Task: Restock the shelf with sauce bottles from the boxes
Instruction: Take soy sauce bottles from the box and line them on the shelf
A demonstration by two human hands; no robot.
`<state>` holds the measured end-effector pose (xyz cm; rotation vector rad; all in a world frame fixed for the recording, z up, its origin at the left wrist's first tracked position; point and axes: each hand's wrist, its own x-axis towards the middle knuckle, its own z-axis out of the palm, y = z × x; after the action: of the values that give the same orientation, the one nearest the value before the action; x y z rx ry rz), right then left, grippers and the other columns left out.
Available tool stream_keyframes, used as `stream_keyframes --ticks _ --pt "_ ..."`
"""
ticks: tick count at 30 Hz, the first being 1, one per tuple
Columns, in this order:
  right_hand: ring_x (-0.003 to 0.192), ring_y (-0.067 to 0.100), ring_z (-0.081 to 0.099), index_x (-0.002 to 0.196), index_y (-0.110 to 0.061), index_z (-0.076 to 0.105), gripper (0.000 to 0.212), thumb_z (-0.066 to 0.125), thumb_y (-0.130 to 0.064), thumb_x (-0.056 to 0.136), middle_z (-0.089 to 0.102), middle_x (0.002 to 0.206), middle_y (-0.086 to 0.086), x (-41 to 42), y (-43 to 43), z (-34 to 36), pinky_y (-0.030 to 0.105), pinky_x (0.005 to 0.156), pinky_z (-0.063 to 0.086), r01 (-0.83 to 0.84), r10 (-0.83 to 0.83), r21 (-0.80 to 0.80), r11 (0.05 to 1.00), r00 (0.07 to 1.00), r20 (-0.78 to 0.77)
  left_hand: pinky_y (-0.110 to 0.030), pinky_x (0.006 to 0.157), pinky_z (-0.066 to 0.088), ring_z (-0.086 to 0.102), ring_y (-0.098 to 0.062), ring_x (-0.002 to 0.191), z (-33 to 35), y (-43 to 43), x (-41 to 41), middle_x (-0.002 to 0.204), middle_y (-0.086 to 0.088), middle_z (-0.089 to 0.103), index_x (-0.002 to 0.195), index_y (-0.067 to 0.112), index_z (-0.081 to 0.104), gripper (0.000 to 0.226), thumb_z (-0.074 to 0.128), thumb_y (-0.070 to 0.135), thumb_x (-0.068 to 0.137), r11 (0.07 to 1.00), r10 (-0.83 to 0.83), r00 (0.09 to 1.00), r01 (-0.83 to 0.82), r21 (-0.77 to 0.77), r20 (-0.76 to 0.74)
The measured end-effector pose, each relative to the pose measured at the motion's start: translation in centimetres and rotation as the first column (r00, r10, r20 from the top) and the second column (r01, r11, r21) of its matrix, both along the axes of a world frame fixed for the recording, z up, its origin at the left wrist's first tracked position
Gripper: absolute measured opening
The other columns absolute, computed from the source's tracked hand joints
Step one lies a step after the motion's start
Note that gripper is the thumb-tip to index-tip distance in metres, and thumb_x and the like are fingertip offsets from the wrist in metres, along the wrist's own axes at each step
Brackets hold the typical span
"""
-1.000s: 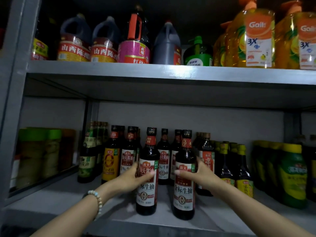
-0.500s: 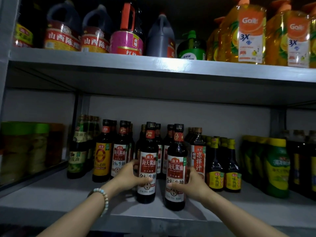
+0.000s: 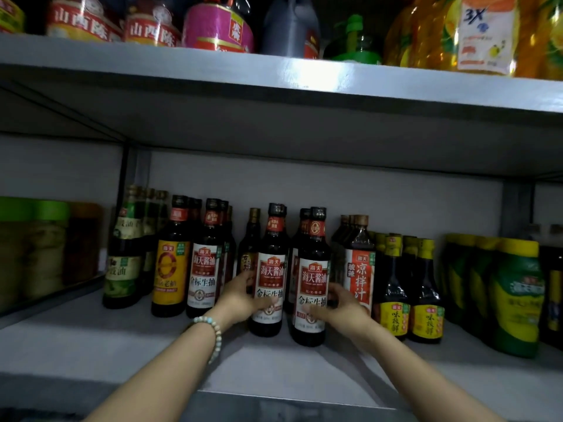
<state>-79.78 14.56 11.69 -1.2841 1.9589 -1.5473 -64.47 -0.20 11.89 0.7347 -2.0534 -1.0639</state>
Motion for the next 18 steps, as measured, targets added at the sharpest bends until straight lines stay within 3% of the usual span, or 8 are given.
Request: stream_keyframes --ticks 2,4,7,10,18 --pt "0.084 0.002 0.059 0.124 -0.018 0.045 0.065 0.082 -0.023 0.071 0.06 0.1 -0.01 -0.1 -0.8 0.0 0.013 0.062 0.05 0.024 -0.024 -0.029 0.999 1.0 0.001 -0.038 0.103 0.044 0.052 -0.018 0.123 -0.1 -0.6 -0.5 0.135 0.0 0.054 0.133 0.018 0.045 0.077 0.083 0.027 0.066 1.0 0.011 1.0 -0.011 0.012 -0.005" --pt "0.08 0.002 0.056 0.122 -0.016 0.045 0.063 0.082 -0.022 0.071 0.06 0.101 -0.007 -0.3 -1.5 0.0 0.009 0.049 0.045 0.054 -0.054 -0.04 0.998 0.998 -0.011 -0.04 0.103 0.044 0.052 -0.018 0.122 -0.3 -1.0 -0.8 0.135 0.001 0.054 0.133 0.019 0.045 0.077 0.083 0.028 0.067 1.0 0.006 1.0 -0.006 0.012 -0.002" --pt "0.093 0.011 0.057 0.123 -0.014 0.045 0.063 0.082 -0.023 0.072 0.062 0.116 0.001 -0.8 -2.3 0.1 0.011 0.057 0.044 0.069 -0.07 -0.028 0.997 0.997 -0.03 -0.042 0.105 0.043 0.05 -0.019 0.125 -0.4 -1.3 -1.1 0.138 0.0 0.052 0.135 0.019 0.044 0.076 0.081 0.028 0.069 1.0 -0.006 1.0 0.006 0.011 -0.015" --pt "0.096 0.012 0.055 0.125 -0.015 0.045 0.065 0.081 -0.025 0.072 0.061 0.118 0.0 -1.4 -2.8 0.2 0.017 0.071 0.046 0.059 -0.06 -0.009 0.998 0.997 -0.045 -0.039 0.107 0.04 0.046 -0.02 0.129 -0.5 -1.5 -1.6 0.141 0.0 0.048 0.137 0.018 0.043 0.073 0.078 0.023 0.074 1.0 -0.012 0.999 0.012 0.011 -0.034" --pt "0.102 0.014 0.057 0.125 -0.015 0.047 0.063 0.08 -0.025 0.073 0.061 0.122 0.001 -2.5 -3.7 0.0 0.022 0.081 0.048 0.031 -0.032 -0.007 0.999 0.997 -0.066 -0.042 0.106 0.041 0.051 -0.017 0.124 -0.6 -2.2 -2.1 0.138 0.002 0.051 0.135 0.02 0.044 0.071 0.078 0.026 0.073 0.998 -0.057 0.997 0.058 0.014 -0.046"
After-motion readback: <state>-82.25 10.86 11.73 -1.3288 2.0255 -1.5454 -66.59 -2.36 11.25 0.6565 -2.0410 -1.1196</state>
